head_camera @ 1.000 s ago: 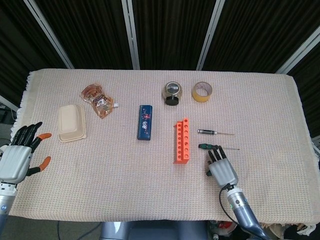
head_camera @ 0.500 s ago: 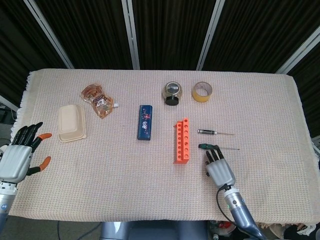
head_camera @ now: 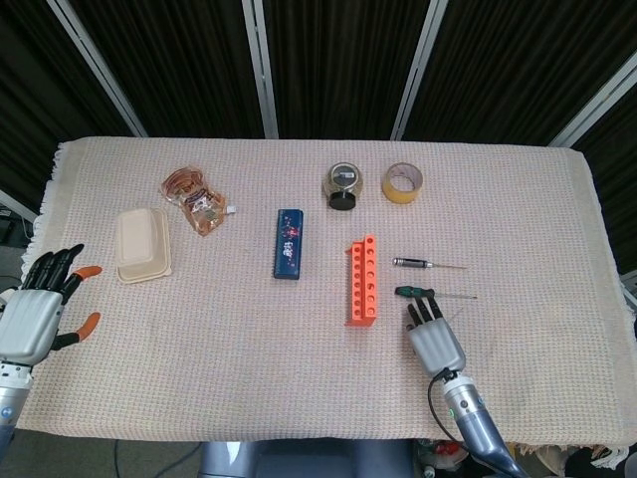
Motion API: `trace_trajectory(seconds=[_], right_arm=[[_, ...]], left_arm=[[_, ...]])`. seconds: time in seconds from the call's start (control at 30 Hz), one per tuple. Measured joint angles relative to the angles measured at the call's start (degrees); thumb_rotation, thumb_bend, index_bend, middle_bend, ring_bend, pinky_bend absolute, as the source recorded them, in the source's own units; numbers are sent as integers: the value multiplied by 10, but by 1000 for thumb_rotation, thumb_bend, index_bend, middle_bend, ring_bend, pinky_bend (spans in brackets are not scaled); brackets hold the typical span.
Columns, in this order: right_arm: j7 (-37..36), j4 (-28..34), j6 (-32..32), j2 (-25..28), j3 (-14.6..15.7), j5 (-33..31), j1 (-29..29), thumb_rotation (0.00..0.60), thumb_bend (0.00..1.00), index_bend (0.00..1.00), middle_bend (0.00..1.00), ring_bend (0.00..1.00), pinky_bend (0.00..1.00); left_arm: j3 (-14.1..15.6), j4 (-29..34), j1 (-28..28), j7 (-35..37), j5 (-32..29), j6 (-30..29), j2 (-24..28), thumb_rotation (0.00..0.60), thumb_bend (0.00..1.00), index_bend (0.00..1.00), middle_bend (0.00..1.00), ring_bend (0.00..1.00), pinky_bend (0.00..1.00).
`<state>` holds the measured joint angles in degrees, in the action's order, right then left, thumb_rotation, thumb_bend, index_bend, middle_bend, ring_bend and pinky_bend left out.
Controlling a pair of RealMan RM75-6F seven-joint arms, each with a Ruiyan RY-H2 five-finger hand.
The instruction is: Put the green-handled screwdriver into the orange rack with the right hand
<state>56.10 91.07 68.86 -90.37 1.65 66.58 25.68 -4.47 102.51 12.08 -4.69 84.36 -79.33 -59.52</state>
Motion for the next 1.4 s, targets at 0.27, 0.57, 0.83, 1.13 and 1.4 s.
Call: trace_trajectory(seconds=[0.27, 0.57, 0.83, 1.13, 1.4], right_arm=[[-24, 19, 8, 12, -6, 12, -2, 600, 280, 597, 171, 0, 0], [-171, 153, -20, 113, -59, -22, 0, 600, 279, 595, 184, 0, 0], [-406, 239, -105, 240, -127, -67, 0, 600, 304, 589, 204, 0, 0], [-729, 257, -271, 349, -210, -80, -2, 600, 323, 589, 207, 0, 0], [-995, 236, -387, 389, -293, -18, -20, 600, 323, 590, 208, 0, 0]], left_arm=[[0, 1, 0, 1, 0, -1, 0, 600, 322, 227, 0, 0, 0], [3, 1, 6, -3, 6, 7, -4, 600, 323, 228, 0, 0, 0], [7, 0, 9, -19, 8, 12, -13, 600, 324, 228, 0, 0, 0], [12, 4, 11, -36, 9, 16, -19, 600, 325, 229, 0, 0, 0], [14, 4, 11, -58, 5, 18, -28, 600, 325, 229, 0, 0, 0]])
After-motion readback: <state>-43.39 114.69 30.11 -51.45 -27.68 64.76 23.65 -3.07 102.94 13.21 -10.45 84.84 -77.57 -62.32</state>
